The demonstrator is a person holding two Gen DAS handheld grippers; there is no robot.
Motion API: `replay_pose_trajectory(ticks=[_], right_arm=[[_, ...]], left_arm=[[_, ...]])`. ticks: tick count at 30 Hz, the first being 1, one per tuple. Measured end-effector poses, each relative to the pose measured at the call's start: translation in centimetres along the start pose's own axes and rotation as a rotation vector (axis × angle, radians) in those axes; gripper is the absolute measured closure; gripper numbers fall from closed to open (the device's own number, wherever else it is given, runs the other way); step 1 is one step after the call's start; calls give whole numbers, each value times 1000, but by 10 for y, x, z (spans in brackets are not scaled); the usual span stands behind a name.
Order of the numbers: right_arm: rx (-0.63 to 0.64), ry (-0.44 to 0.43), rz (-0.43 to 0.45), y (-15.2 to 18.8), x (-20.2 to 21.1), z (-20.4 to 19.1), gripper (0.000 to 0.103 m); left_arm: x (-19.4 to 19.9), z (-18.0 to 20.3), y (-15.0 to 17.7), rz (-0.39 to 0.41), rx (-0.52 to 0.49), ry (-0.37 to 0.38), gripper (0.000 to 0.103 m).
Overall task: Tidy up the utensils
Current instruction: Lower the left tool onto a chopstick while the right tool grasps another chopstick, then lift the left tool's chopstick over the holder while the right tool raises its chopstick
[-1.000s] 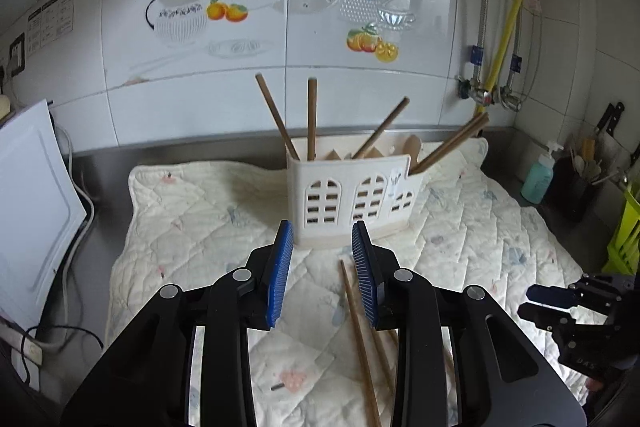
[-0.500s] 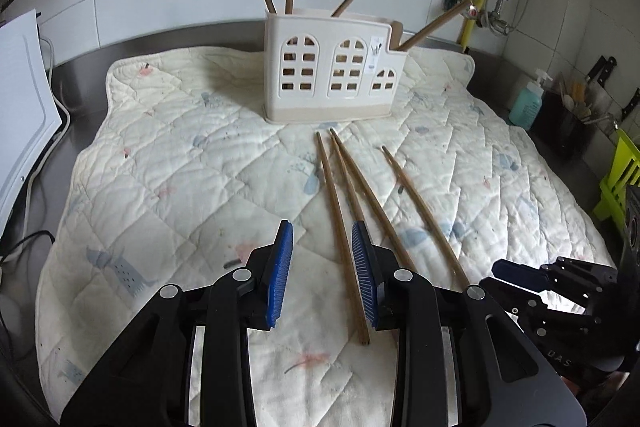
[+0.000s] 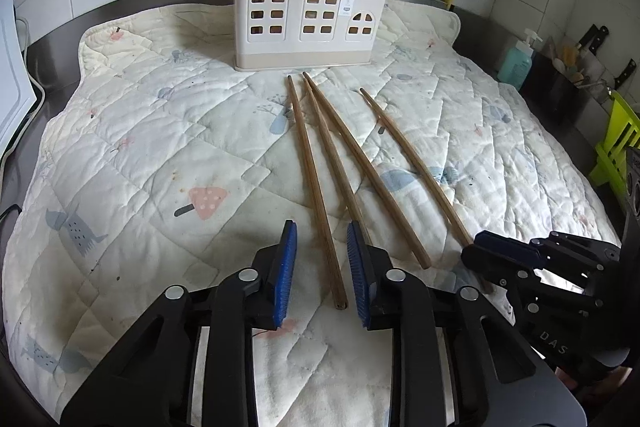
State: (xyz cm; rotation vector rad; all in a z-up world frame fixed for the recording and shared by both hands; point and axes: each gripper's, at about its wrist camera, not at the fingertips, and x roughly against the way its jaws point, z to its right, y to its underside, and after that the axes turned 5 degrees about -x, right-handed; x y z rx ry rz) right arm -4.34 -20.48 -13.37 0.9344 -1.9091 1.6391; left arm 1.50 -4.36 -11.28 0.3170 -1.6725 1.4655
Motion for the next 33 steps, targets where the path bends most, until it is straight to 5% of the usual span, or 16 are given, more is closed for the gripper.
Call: replay_pose_trajectory(ticks=[12,22,33], right_arm=[[32,36,23,3,-3,-6,86],[27,37,35,1,0,0,95],[35,37,152,-23,39,10,96]], left_arm=[[-16,8,6,-39,-27,-12,86],[-16,3,3,-42,-16,-27,96],[11,-12,-13,45,5,-49,98]])
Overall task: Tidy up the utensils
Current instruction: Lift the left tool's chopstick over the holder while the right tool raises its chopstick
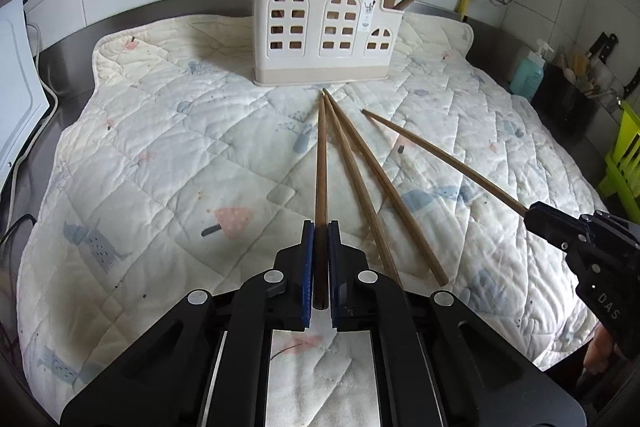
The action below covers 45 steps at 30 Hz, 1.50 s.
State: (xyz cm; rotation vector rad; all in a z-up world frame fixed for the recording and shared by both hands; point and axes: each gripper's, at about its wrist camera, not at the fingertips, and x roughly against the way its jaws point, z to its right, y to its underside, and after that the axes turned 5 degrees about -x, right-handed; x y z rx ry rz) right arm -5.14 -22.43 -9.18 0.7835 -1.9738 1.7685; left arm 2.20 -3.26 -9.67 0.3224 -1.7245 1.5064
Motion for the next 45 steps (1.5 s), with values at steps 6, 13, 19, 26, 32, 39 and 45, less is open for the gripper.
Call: replay_pose_trajectory(ticks=[6,13,19,26,32,39,45], right_arm=[[19,-13,97,-32,22,3,96],[34,-43,162,-69,33,5,96],[54,-69,179,-102,36,10,96],[63,-98,196,-150,40,20,96],[79,-86,216,-195,49,28,96],[67,-101,247,-241,58,38,96],[71,-88,258,-269,51,40,96]], left_arm=[[20,0,-19,86,-10,-5,98],[31,-6,-39,146,-4,0,98],[39,-11,-57,170,-22,7,98],[56,-17,-90,219,-41,13,98],[73,-18,-125,277,-72,7,98],[97,-11,-174,376,-112,-3,98],[120,-3,-222,501,-117,-20,98]])
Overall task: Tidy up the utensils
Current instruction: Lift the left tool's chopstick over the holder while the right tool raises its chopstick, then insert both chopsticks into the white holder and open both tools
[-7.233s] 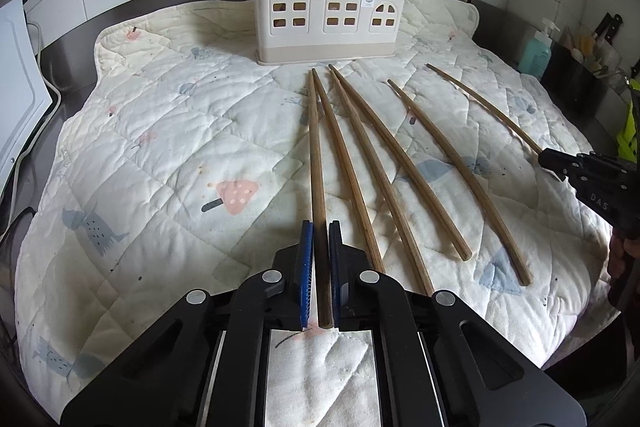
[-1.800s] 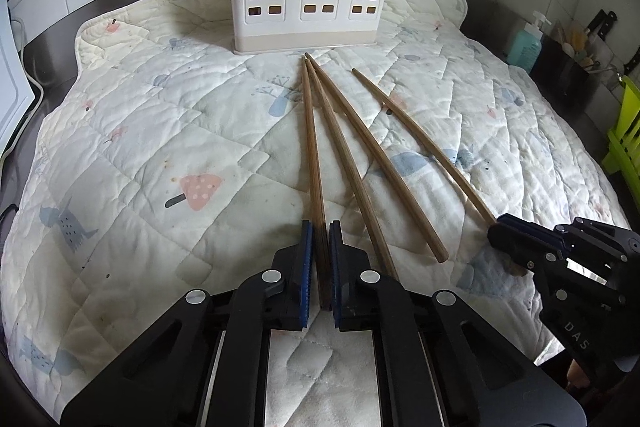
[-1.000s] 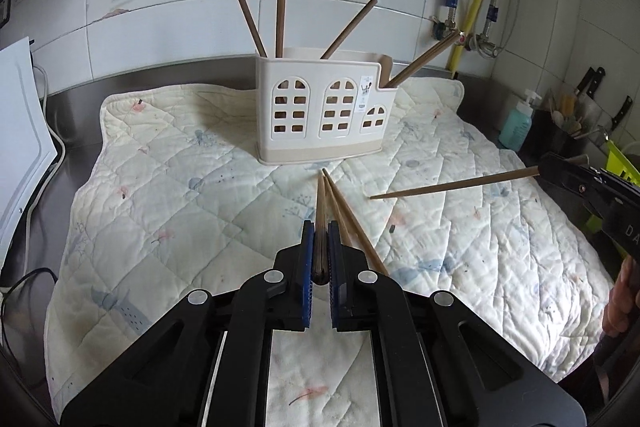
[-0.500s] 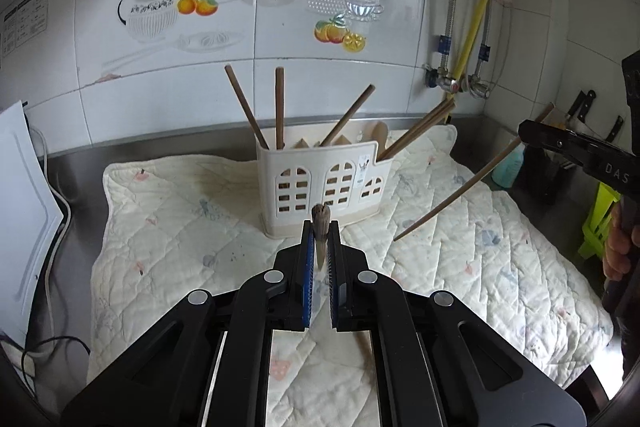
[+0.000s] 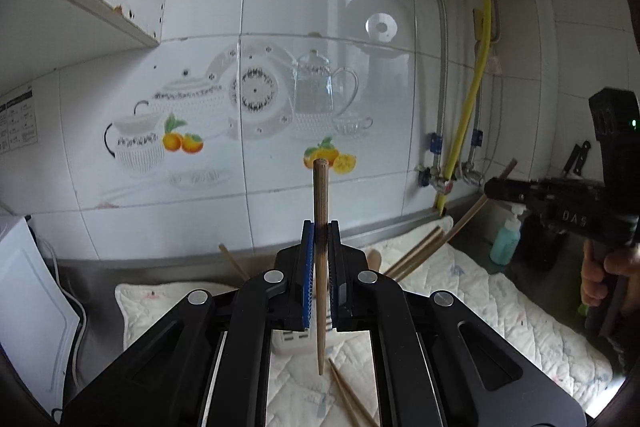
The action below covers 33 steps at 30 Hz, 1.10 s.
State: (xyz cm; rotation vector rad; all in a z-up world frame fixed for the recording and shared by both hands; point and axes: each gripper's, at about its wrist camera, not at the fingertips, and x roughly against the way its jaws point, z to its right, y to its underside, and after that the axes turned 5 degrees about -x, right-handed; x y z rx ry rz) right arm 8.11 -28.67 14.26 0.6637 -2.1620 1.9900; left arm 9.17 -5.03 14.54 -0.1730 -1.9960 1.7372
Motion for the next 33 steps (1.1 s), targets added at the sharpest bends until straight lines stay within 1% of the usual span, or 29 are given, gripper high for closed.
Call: replay_pose_trajectory(ticks=[3,6,10,14,18,20,25,30,33], right_arm=[[0,1,8,-9,-7,1,96],[6,1,14,-15,-15,2,96],[4,3,11,-21,-29,4,96],[-1,3,-8,-20,-45,7,96],[3,4,-35,-13,-60,8,96],[7,3,-48,-10,-65,7,96],[23,11,-93,-7,-75,5,96],[30,10,-148,-5,-89,1,96],[34,11,-154,-1,-92,-1,96]], left_arm=[[-8,3,-22,62,-26,-39,98],[-22,5,-37,96,-47,-84,98],[-42,2,-46,110,-43,-113,98],[-60,-5,-46,126,-32,-128,98],[-83,-13,-36,98,-26,-148,98],[-94,-18,-29,66,-15,-153,98],[-113,-31,-12,2,23,-137,98],[-122,-37,-6,-47,52,-118,97],[-117,-34,-3,-43,34,-126,95]])
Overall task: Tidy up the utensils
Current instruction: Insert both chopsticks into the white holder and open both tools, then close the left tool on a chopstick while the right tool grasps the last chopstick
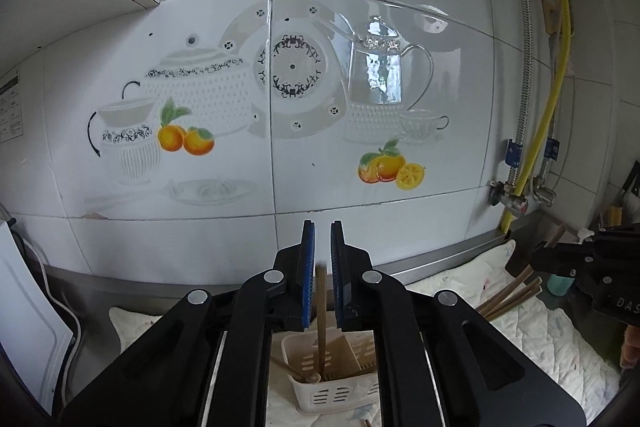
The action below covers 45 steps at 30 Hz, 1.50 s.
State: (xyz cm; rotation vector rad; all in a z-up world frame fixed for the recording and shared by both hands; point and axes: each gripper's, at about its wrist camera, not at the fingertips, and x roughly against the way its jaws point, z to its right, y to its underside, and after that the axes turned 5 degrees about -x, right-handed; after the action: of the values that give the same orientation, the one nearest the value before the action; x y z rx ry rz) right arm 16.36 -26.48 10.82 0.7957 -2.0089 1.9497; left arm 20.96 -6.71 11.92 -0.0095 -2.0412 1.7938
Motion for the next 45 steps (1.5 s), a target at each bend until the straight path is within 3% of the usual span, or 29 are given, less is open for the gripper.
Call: replay_pose_trajectory(ticks=[1,3,9,19,32,36,45], right_arm=[[-3,-1,6,1,1,0,95],[-17,1,23,2,5,2,92],[-24,4,67,19,32,0,89],[-10,-47,30,106,57,-37,88],[-60,-83,-183,241,22,-94,88],[-85,-89,-235,263,4,-103,88],[-128,-64,-280,278,-16,-108,88]], left_arm=[[3,1,1,0,-6,2,93],[10,2,1,0,-10,0,79],[43,4,10,5,-9,-12,64],[102,8,65,-72,-29,-41,57],[141,-14,141,-153,60,-124,51],[147,-20,154,-170,77,-133,51],[153,-21,180,-214,89,-129,50]])
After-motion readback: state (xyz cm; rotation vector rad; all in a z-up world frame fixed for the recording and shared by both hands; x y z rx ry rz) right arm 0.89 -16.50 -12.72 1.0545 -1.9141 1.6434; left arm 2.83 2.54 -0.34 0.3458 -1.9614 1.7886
